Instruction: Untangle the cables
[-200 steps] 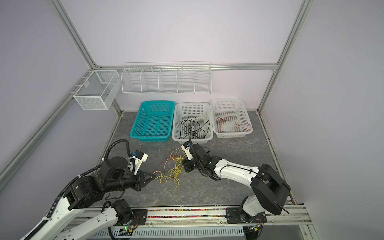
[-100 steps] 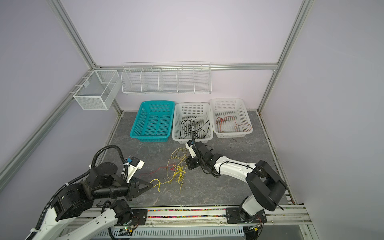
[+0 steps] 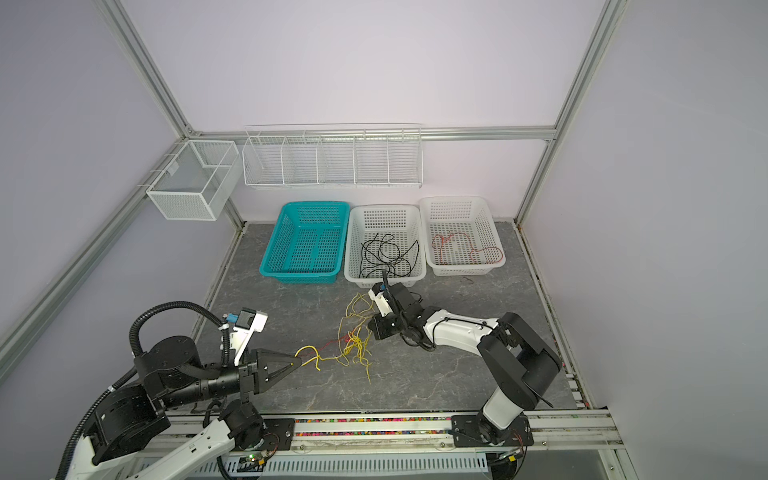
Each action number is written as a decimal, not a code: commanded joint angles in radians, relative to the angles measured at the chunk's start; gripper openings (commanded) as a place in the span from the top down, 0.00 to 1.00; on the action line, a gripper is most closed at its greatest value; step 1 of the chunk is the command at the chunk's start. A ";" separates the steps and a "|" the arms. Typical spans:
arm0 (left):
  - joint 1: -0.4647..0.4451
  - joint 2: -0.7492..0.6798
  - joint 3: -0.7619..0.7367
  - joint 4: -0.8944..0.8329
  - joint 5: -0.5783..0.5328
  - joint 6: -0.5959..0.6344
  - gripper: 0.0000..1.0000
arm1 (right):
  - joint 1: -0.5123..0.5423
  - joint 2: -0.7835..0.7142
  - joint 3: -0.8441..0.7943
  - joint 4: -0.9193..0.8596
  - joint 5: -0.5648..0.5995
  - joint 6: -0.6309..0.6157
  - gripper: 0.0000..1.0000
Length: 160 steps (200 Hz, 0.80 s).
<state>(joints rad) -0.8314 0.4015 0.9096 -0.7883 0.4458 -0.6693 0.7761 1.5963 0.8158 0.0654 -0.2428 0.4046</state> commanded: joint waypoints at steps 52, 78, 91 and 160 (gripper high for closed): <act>-0.003 0.026 -0.057 0.256 -0.054 -0.092 1.00 | 0.006 -0.218 -0.085 -0.060 0.090 -0.076 0.46; -0.003 0.042 -0.030 0.170 -0.141 -0.091 1.00 | 0.003 -0.277 -0.094 -0.128 0.163 -0.079 0.39; -0.003 0.052 -0.027 0.132 -0.180 -0.100 1.00 | -0.001 -0.305 -0.102 -0.146 0.173 -0.085 0.37; -0.002 0.055 -0.027 0.061 -0.282 -0.157 1.00 | -0.012 -0.404 -0.089 -0.327 0.260 -0.090 0.27</act>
<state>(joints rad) -0.8314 0.4606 0.8551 -0.6971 0.2165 -0.7944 0.7734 1.2331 0.7250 -0.1646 -0.0376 0.3309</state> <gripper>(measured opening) 0.048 0.728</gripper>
